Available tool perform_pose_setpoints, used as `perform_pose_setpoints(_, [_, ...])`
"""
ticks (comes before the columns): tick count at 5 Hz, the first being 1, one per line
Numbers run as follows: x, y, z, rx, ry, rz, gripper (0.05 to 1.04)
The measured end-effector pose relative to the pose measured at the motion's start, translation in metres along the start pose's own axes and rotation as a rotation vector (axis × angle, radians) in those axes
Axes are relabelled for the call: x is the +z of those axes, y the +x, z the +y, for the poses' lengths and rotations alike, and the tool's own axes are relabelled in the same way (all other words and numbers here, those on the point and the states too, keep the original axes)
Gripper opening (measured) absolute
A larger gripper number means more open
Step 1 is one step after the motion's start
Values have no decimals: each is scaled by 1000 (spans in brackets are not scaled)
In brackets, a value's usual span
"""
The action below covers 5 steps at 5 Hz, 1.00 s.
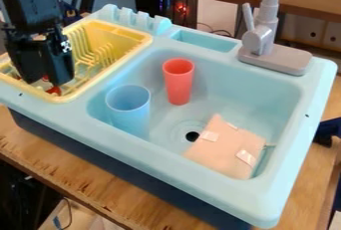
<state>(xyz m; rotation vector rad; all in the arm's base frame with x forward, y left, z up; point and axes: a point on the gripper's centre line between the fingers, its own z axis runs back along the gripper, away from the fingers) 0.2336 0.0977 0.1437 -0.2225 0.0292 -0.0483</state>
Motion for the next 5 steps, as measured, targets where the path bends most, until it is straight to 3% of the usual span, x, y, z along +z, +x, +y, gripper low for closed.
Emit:
perform_pose_setpoints(2, [4,1,0,-6,-3,4,999])
perform_pose_setpoints(4, [26,-2,-20,-54,32,-16,999])
perform_pose_setpoints(5, [44,3,-31,-55,159,50,999])
